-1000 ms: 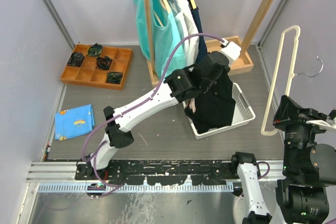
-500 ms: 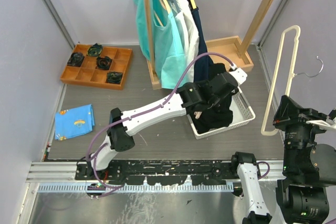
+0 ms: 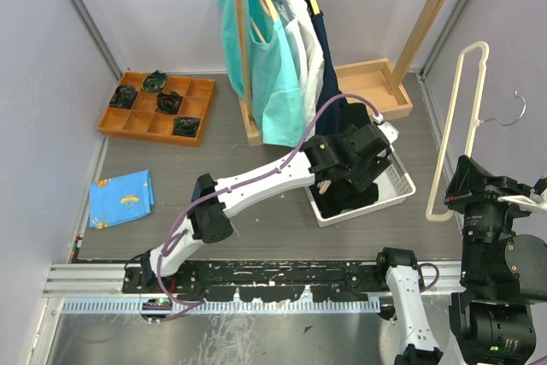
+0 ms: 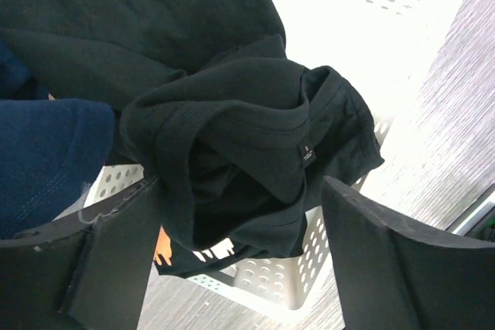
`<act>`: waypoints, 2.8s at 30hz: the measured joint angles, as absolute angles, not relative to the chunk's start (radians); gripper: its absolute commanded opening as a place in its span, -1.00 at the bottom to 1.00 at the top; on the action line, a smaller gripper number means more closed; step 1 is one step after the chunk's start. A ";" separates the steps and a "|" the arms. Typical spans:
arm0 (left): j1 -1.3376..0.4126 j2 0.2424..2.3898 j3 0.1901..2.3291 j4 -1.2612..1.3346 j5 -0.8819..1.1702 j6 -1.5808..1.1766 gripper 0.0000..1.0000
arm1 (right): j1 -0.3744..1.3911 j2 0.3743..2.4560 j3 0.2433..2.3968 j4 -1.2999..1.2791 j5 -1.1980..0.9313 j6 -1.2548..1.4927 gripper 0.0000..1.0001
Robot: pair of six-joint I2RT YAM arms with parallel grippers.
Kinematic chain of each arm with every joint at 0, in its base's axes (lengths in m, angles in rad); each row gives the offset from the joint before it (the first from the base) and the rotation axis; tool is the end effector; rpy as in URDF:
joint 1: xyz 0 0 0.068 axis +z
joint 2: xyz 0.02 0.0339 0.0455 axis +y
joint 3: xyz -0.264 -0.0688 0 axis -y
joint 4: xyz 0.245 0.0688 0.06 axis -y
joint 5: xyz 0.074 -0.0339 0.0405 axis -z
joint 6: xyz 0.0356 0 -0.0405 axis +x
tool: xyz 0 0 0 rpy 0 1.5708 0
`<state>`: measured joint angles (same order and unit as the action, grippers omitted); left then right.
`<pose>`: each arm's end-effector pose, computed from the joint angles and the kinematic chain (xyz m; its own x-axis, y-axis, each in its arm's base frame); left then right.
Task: Remove the t-shirt from the hanger
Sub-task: Adjust the T-shirt in the bin.
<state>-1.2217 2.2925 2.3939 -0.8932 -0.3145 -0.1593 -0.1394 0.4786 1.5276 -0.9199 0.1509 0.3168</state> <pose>0.1841 -0.4735 0.3194 -0.3703 0.5762 -0.7286 0.7703 0.6289 0.1059 -0.0363 -0.0003 0.4914 0.2099 0.2815 -0.9363 0.2311 0.9162 0.3273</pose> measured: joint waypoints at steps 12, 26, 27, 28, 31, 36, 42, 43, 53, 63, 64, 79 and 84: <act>-1.125 2.313 2.481 -0.829 -0.262 -0.241 0.97 | -0.135 0.479 1.546 -0.956 0.130 0.317 -0.99; -1.023 2.416 2.506 -0.829 -0.247 -0.320 0.96 | -0.132 0.479 1.584 -0.974 0.110 0.317 -0.99; -1.019 2.416 2.506 -0.831 -0.255 -0.323 0.96 | -0.132 0.479 1.584 -0.974 0.110 0.317 -0.99; -1.016 2.416 2.506 -0.831 -0.263 -0.325 0.96 | -0.131 0.479 1.584 -0.974 0.110 0.317 -0.99; -1.003 2.416 2.507 -0.843 -0.281 -0.334 0.96 | -0.131 0.479 1.584 -0.974 0.110 0.317 -0.99; -0.984 2.428 2.536 -0.876 -0.296 -0.353 0.96 | -0.130 0.479 1.585 -0.974 0.110 0.317 -0.99; -0.976 2.445 2.537 -0.878 -0.303 -0.373 0.96 | -0.130 0.479 1.588 -0.974 0.110 0.317 -0.99; -0.976 2.450 2.537 -0.876 -0.304 -0.374 0.97 | -0.130 0.479 1.589 -0.974 0.110 0.317 -0.99; -0.975 2.476 2.536 -0.847 -0.309 -0.379 0.80 | -0.130 0.479 1.603 -0.977 0.111 0.317 -0.99; -0.965 2.506 2.536 -0.783 -0.309 -0.379 0.44 | -0.130 0.500 1.641 -0.994 0.116 0.311 -0.99; -0.965 2.510 2.536 -0.778 -0.309 -0.379 0.42 | -0.130 0.503 1.645 -0.998 0.117 0.308 -0.99; -0.963 2.533 2.526 -0.709 -0.304 -0.379 -1.00 | -0.130 0.506 1.674 -1.019 0.130 0.285 -0.99; -0.971 2.517 2.456 -0.640 -0.301 -0.342 -1.00 | -0.130 0.511 1.672 -1.018 0.130 0.285 -0.99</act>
<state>-0.9710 2.5172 2.4561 -0.6395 -0.3008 -0.3424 -0.1299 0.5106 1.6718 -1.0180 0.1299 0.2852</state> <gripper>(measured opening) 0.015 0.133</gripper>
